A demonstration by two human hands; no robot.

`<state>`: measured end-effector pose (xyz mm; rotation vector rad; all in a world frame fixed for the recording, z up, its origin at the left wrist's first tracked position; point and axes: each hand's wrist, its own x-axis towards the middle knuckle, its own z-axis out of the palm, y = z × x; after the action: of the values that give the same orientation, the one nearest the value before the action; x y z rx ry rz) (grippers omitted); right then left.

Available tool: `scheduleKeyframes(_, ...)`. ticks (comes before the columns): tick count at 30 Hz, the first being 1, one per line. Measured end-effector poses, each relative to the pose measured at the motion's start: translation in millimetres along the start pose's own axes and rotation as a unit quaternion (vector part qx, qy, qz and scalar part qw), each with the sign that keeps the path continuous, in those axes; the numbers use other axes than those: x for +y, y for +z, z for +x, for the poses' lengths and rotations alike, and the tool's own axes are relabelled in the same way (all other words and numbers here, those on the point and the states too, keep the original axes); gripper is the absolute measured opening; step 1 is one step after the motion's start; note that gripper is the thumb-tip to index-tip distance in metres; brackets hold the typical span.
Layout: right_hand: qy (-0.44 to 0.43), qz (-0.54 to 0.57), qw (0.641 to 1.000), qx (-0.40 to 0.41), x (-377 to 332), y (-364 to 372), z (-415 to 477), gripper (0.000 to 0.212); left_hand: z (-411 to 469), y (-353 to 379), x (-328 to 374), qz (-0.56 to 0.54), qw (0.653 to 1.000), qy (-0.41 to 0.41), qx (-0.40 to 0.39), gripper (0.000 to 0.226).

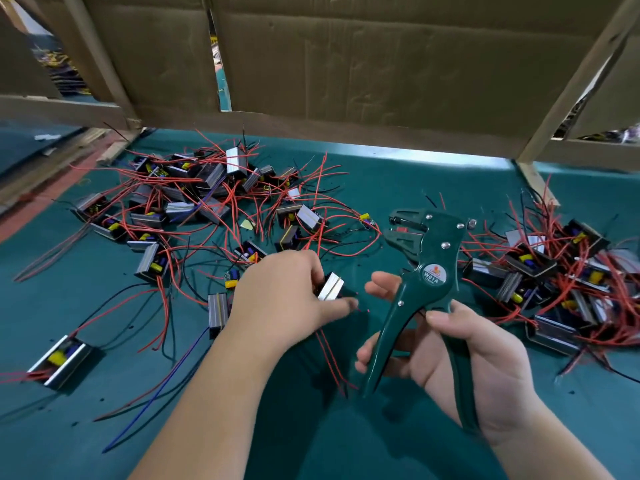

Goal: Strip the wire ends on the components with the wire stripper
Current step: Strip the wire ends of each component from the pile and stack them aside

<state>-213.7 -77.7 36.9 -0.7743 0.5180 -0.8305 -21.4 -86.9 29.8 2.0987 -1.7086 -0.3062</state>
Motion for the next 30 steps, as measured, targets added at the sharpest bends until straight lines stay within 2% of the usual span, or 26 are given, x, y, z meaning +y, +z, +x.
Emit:
scheduleKeyframes(2,0.004,-0.004,1.0,0.0,1,0,1,0.075,0,-1,1,0.033,0.999,0.013,0.019,0.036)
scheduleKeyframes(3,0.005,-0.004,1.0,-0.003,2,0,1,0.074,0,-1,2,0.006,0.999,0.018,0.049,0.031)
scheduleKeyframes(4,0.006,-0.003,1.0,-0.009,3,0,1,0.072,-1,-3,3,-0.056,0.995,0.021,0.082,0.026)
scheduleKeyframes(6,0.013,0.001,0.999,-0.036,2,-1,1,0.069,-1,-5,7,-0.237,0.964,0.038,0.111,0.019)
scheduleKeyframes(8,0.016,0.014,0.996,-0.084,0,-1,0,0.067,-1,-9,12,-0.365,0.927,0.072,0.052,0.02)
scheduleKeyframes(11,0.024,0.032,0.989,-0.145,-5,-3,0,0.067,-1,-6,15,-0.428,0.895,0.101,-0.071,0.032)
scheduleKeyframes(13,0.015,0.004,0.993,-0.119,-5,-4,-2,0.072,-2,-1,17,-0.401,0.906,0.113,-0.073,0.03)
scheduleKeyframes(16,-0.039,-0.034,0.998,-0.02,-6,-6,-2,0.075,2,3,11,-0.314,0.936,0.138,0.082,0.018)
scheduleKeyframes(18,-0.11,-0.104,0.985,0.08,-13,-16,-1,0.062,8,3,1,-0.22,0.949,0.16,0.16,0.017)
scheduleKeyframes(20,-0.168,-0.218,0.941,0.199,-25,-33,0,0.046,15,5,-11,-0.12,0.971,0.143,0.148,0.023)
scheduleKeyframes(22,-0.189,-0.264,0.908,0.266,-38,-48,-2,0.036,17,9,-20,-0.026,0.993,0.075,0.083,0.031)
scheduleKeyframes(25,-0.201,-0.266,0.898,0.286,-47,-57,-6,0.034,18,17,-26,0.062,0.997,0.014,0.035,0.039)
scheduleKeyframes(30,-0.229,-0.269,0.899,0.26,-42,-54,-7,0.039,23,15,-29,0.101,0.98,-0.144,0.095,0.05)
